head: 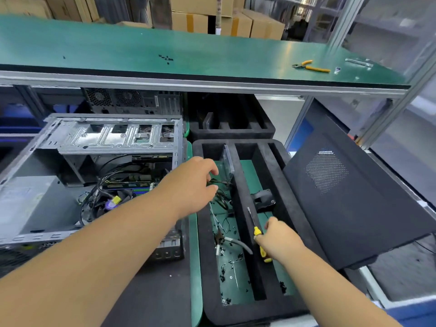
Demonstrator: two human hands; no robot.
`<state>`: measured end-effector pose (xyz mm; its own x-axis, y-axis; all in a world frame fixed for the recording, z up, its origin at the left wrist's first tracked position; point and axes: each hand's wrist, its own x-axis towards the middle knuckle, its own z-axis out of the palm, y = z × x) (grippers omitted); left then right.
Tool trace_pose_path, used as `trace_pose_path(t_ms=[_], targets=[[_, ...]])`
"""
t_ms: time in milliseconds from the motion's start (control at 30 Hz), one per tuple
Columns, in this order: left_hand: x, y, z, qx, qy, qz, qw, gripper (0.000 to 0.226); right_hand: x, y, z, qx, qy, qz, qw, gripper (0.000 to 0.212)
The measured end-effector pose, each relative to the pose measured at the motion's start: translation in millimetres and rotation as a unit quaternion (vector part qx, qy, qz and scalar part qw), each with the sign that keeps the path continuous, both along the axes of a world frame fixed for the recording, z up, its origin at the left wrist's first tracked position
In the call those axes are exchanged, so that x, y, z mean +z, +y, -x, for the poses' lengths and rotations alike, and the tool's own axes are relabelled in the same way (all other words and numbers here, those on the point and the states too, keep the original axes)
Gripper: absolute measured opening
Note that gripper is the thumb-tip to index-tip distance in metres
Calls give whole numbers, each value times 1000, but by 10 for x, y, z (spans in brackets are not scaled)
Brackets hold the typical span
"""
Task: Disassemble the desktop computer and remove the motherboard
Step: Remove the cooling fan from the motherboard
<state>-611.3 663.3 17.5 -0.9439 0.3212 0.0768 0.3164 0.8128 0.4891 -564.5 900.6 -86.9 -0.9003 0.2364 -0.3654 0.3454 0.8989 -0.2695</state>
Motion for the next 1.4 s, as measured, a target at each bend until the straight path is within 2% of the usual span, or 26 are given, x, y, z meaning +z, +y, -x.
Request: trace_pose_path(t_ms=[167, 367, 467, 533, 600, 700, 800, 833, 933, 1000, 1067, 1133, 1200, 1267, 1333, 1400], targets=[[66, -551, 107, 0, -5, -10, 1000, 18, 453, -491, 355, 8, 60, 29, 998, 37], [102, -1496, 289, 43, -26, 2, 999, 9, 1077, -1531, 695, 60, 196, 126, 970, 17], [68, -1985, 424, 54, -68, 70, 994, 6, 1256, -2041, 774, 109, 215, 155, 958, 10], [24, -2249, 501, 49, -109, 131, 984, 7, 1303, -2326, 824, 149, 185, 140, 961, 14], [-24, -2442, 561, 38, -129, 179, 974, 4, 1314, -2571, 886, 195, 110, 97, 970, 22], [-93, -2613, 648, 18, -115, 226, 967, 6, 1279, -2864, 978, 241, -22, 33, 970, 30], [-133, -2682, 728, 12, -112, 238, 965, 15, 1171, -3035, 1058, 264, -73, -15, 962, 30], [-146, -2690, 753, 8, -116, 240, 964, 18, 1125, -3072, 1079, 277, -81, -21, 957, 35], [-176, -2668, 810, -10, -141, 254, 957, 33, 938, -3150, 1099, 344, -114, -47, 931, 76], [-206, -2631, 845, -18, -169, 275, 946, 49, 796, -3203, 1070, 386, -122, -65, 912, 88], [-239, -2575, 896, -23, -201, 298, 933, 62, 668, -3220, 1063, 383, -102, -53, 917, 83], [-236, -2496, 954, -26, -236, 308, 921, 68, 619, -3224, 1113, 326, -94, -34, 940, 68], [-220, -2411, 1015, -37, -265, 315, 911, 69, 601, -3241, 1189, 273, -123, -51, 953, 51], [-225, -2344, 1071, -59, -271, 340, 899, 62, 534, -3235, 1288, 230, -151, -58, 960, 39], [-271, -2314, 1120, -90, -263, 382, 882, 45, 449, -3223, 1388, 209, -161, -65, 962, 36], [-335, -2316, 1147, -112, -250, 429, 861, 32, 400, -3218, 1475, 185, -142, -29, 972, 36]])
